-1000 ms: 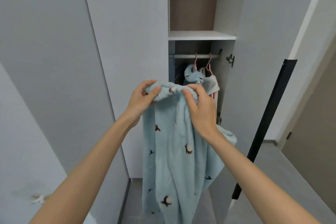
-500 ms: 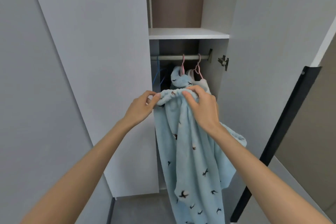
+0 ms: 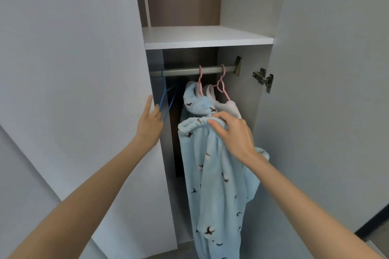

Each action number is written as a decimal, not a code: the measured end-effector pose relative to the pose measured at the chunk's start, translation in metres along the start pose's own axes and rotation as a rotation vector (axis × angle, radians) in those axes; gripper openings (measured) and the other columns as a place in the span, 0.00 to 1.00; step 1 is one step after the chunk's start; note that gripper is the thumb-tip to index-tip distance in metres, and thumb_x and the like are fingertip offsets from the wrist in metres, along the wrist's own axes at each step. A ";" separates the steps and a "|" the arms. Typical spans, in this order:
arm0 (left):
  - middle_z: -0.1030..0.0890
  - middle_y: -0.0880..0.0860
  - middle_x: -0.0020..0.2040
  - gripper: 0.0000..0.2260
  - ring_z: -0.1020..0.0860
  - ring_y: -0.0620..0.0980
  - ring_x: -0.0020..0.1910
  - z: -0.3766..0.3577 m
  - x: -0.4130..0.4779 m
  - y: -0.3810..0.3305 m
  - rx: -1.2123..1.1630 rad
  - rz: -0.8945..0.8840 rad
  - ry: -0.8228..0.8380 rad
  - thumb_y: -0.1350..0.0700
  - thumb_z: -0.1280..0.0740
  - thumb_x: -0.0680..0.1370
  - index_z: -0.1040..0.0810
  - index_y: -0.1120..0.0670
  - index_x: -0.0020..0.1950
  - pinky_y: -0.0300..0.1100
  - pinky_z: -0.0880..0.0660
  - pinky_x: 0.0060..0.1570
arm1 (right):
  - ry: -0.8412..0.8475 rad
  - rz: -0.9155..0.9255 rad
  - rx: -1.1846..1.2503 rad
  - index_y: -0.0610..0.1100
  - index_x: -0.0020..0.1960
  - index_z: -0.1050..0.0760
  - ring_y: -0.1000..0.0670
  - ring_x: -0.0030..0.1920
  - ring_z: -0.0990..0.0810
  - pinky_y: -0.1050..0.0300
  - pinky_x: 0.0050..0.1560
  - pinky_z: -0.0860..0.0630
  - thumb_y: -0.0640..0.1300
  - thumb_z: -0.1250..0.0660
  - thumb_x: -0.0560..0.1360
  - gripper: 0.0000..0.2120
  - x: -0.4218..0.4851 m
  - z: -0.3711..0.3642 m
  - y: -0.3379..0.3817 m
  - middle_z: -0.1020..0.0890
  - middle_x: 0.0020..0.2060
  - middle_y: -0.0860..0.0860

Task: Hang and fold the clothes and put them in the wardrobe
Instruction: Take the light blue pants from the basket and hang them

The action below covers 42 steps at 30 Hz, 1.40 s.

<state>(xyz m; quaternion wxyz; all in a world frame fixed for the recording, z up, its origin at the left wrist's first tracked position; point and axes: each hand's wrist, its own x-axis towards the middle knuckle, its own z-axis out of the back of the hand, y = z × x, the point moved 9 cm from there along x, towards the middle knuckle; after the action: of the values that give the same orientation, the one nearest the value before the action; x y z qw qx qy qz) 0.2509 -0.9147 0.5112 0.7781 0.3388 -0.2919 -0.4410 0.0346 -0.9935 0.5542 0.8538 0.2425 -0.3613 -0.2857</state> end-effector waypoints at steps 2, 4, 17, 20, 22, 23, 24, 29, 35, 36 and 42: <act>0.25 0.50 0.56 0.11 0.35 0.53 0.66 0.001 0.007 -0.005 0.077 -0.027 0.007 0.47 0.35 0.78 0.21 0.49 0.57 0.69 0.72 0.59 | 0.012 -0.016 0.004 0.51 0.55 0.22 0.56 0.40 0.21 0.64 0.38 0.28 0.55 0.37 0.78 0.11 0.008 -0.007 -0.006 0.17 0.43 0.54; 0.26 0.49 0.51 0.08 0.33 0.51 0.62 0.001 0.009 -0.007 0.095 -0.025 0.002 0.50 0.34 0.77 0.21 0.50 0.55 0.68 0.69 0.60 | 0.026 -0.029 0.007 0.51 0.55 0.22 0.55 0.41 0.21 0.63 0.38 0.27 0.55 0.37 0.78 0.11 0.013 -0.015 -0.010 0.17 0.43 0.53; 0.24 0.46 0.48 0.06 0.30 0.48 0.61 0.015 -0.048 -0.014 -0.016 -0.009 -0.067 0.56 0.32 0.74 0.19 0.48 0.49 0.63 0.65 0.64 | 0.050 0.034 0.107 0.50 0.52 0.24 0.54 0.40 0.21 0.57 0.40 0.25 0.53 0.37 0.79 0.08 -0.012 -0.032 0.013 0.19 0.39 0.53; 0.23 0.43 0.41 0.07 0.25 0.43 0.54 0.029 -0.086 -0.015 0.002 0.002 -0.172 0.51 0.26 0.64 0.17 0.43 0.41 0.59 0.51 0.69 | 0.052 0.067 0.124 0.49 0.52 0.23 0.55 0.40 0.21 0.57 0.39 0.25 0.52 0.37 0.79 0.08 -0.029 -0.023 0.023 0.19 0.39 0.54; 0.21 0.43 0.41 0.10 0.23 0.42 0.53 0.035 -0.112 -0.015 -0.053 0.015 -0.227 0.51 0.24 0.59 0.16 0.44 0.39 0.56 0.43 0.70 | 0.060 0.090 0.127 0.49 0.52 0.23 0.55 0.39 0.21 0.56 0.40 0.24 0.52 0.37 0.79 0.08 -0.042 -0.017 0.029 0.19 0.39 0.54; 0.21 0.43 0.42 0.12 0.23 0.42 0.53 0.035 -0.123 -0.015 -0.073 0.022 -0.234 0.52 0.23 0.59 0.16 0.45 0.41 0.55 0.42 0.70 | 0.067 0.099 0.130 0.50 0.52 0.23 0.55 0.39 0.21 0.55 0.40 0.24 0.52 0.37 0.78 0.08 -0.048 -0.015 0.031 0.18 0.39 0.54; 0.20 0.44 0.43 0.13 0.23 0.43 0.54 0.036 -0.135 -0.014 -0.085 0.031 -0.236 0.53 0.22 0.58 0.16 0.46 0.42 0.55 0.41 0.70 | 0.078 0.108 0.136 0.50 0.52 0.23 0.56 0.40 0.21 0.54 0.41 0.23 0.52 0.37 0.78 0.08 -0.055 -0.015 0.033 0.18 0.39 0.54; 0.18 0.48 0.47 0.20 0.23 0.45 0.57 0.040 -0.199 -0.005 -0.191 0.068 -0.222 0.52 0.18 0.53 0.15 0.48 0.43 0.52 0.37 0.67 | 0.139 0.176 0.177 0.49 0.51 0.23 0.55 0.40 0.21 0.50 0.43 0.23 0.53 0.37 0.78 0.08 -0.090 -0.017 0.054 0.18 0.39 0.54; 0.19 0.49 0.52 0.22 0.24 0.46 0.60 0.032 -0.270 0.013 -0.161 0.150 -0.139 0.53 0.17 0.54 0.16 0.49 0.46 0.52 0.42 0.66 | 0.183 0.259 0.250 0.49 0.50 0.22 0.56 0.42 0.21 0.50 0.44 0.23 0.52 0.36 0.78 0.08 -0.116 -0.025 0.087 0.19 0.40 0.56; 0.19 0.50 0.52 0.22 0.24 0.47 0.60 0.029 -0.280 0.017 -0.153 0.168 -0.136 0.54 0.17 0.54 0.16 0.50 0.45 0.55 0.40 0.66 | 0.189 0.265 0.261 0.49 0.50 0.22 0.56 0.41 0.21 0.50 0.44 0.23 0.53 0.36 0.78 0.08 -0.120 -0.028 0.093 0.19 0.40 0.56; 0.22 0.56 0.46 0.16 0.24 0.53 0.57 0.020 -0.332 0.040 -0.278 0.330 -0.141 0.53 0.18 0.60 0.19 0.59 0.39 0.62 0.28 0.58 | 0.245 0.278 0.289 0.51 0.49 0.22 0.56 0.42 0.21 0.54 0.43 0.23 0.53 0.36 0.77 0.07 -0.141 -0.043 0.119 0.18 0.40 0.57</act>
<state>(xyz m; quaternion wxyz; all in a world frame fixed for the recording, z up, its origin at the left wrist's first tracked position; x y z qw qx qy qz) 0.1092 -0.6108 0.5025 0.8566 0.1443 -0.3334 -0.3663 0.0231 -0.8059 0.5337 0.8789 0.3428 -0.3221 -0.0791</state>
